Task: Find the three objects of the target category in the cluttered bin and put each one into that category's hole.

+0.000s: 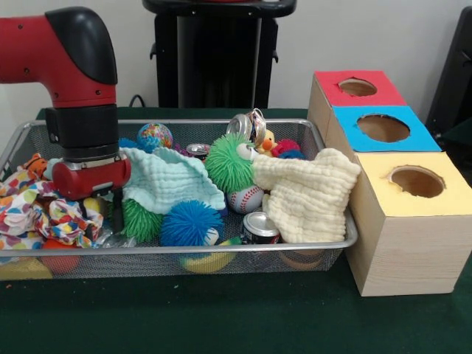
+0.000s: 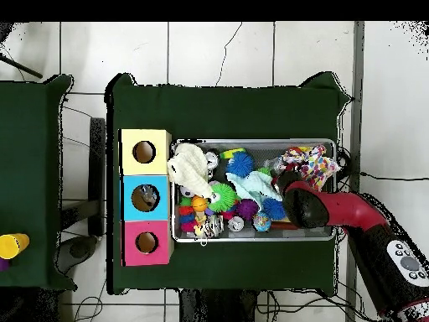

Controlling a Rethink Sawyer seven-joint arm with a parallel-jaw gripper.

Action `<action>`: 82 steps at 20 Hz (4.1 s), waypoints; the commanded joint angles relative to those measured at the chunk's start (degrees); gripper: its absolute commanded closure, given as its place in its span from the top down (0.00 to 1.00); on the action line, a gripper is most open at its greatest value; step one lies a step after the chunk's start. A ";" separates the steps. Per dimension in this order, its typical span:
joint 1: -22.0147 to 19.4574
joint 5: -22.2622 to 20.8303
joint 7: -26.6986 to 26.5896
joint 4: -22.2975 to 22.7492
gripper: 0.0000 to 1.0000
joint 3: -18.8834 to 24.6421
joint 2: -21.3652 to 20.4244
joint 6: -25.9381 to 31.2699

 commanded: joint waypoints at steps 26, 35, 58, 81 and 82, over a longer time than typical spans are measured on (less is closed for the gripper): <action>0.27 4.60 4.64 6.17 0.00 -1.15 -2.87 8.11; 0.97 8.27 5.99 10.62 0.00 -1.08 -8.61 8.97; 6.25 10.80 11.40 16.28 0.00 -6.36 -17.17 5.55; 4.42 13.44 11.00 20.56 0.00 -6.20 -18.87 -0.31; 4.35 13.44 11.06 20.56 0.00 -6.23 -18.66 -0.55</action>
